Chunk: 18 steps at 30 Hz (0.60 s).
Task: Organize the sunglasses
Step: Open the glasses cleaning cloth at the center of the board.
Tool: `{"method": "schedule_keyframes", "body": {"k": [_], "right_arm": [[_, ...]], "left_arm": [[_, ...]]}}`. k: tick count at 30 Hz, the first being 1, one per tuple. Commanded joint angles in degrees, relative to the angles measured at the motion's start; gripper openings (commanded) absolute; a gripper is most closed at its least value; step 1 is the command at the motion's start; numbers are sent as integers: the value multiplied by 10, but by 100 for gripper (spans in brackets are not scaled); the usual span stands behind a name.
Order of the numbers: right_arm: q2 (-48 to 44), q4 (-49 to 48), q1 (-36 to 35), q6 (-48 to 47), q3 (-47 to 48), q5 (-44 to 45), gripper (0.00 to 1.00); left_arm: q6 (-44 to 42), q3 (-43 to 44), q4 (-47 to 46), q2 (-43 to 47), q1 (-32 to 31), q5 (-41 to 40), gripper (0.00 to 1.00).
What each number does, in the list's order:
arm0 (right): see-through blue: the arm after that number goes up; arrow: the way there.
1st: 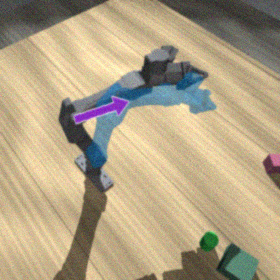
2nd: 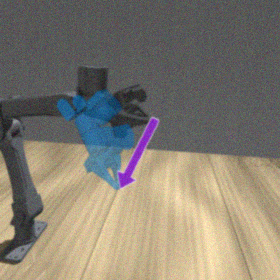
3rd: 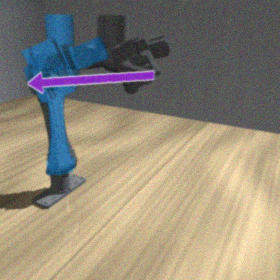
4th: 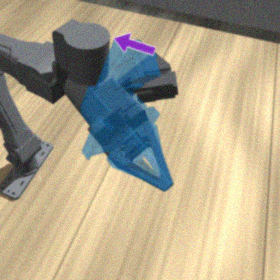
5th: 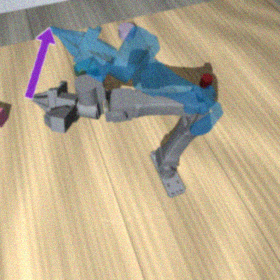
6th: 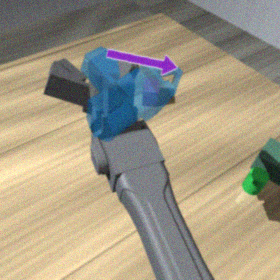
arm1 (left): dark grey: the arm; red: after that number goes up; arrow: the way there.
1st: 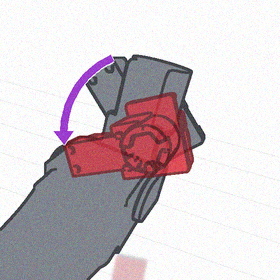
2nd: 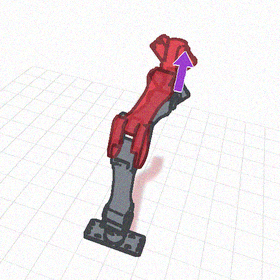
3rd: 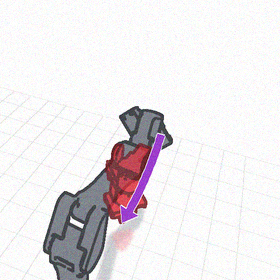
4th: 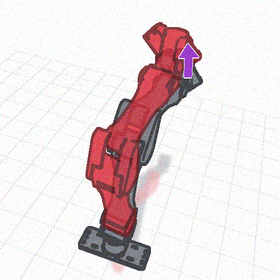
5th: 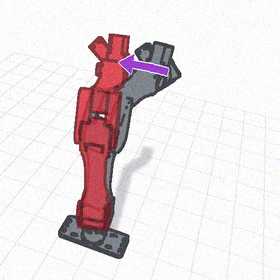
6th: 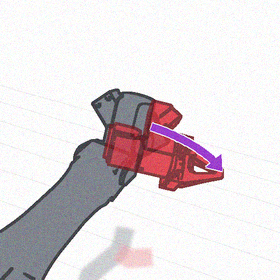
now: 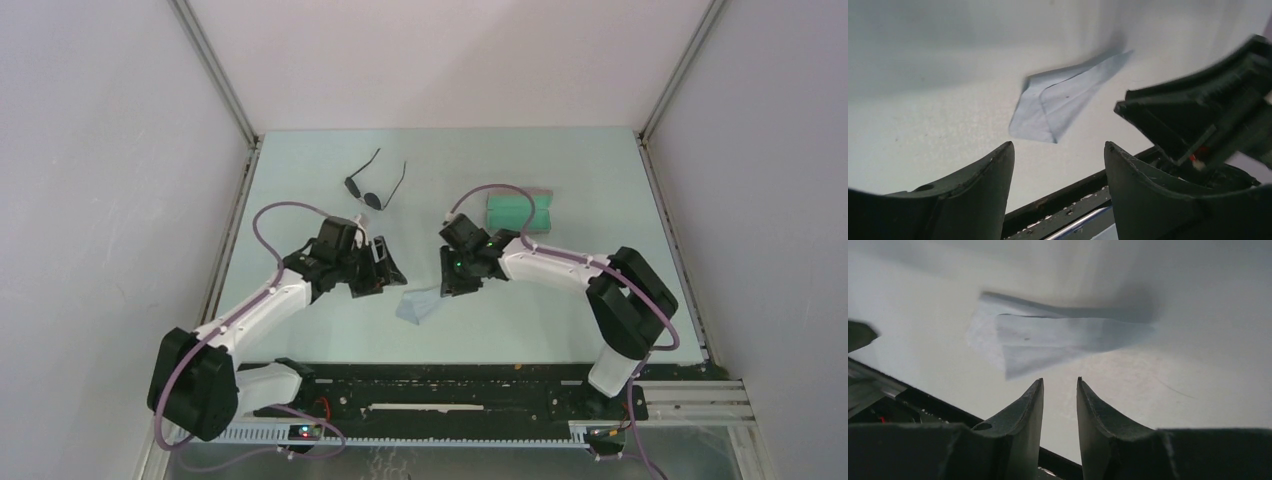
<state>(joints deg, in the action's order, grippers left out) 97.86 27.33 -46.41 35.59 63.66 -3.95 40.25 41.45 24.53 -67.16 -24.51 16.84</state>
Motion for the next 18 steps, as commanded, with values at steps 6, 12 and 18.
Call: {"method": "schedule_keyframes", "body": {"k": [6,12,18], "right_arm": [[55,15,-110,-23,98,102,40],[113,31,-136,-8,144,136,40],[130,29,-145,8,153,179,39]], "left_arm": [[49,-25,34,108,104,-78,71],[48,-16,67,145,147,-96,72],[37,-25,70,135,150,-86,73]]}}
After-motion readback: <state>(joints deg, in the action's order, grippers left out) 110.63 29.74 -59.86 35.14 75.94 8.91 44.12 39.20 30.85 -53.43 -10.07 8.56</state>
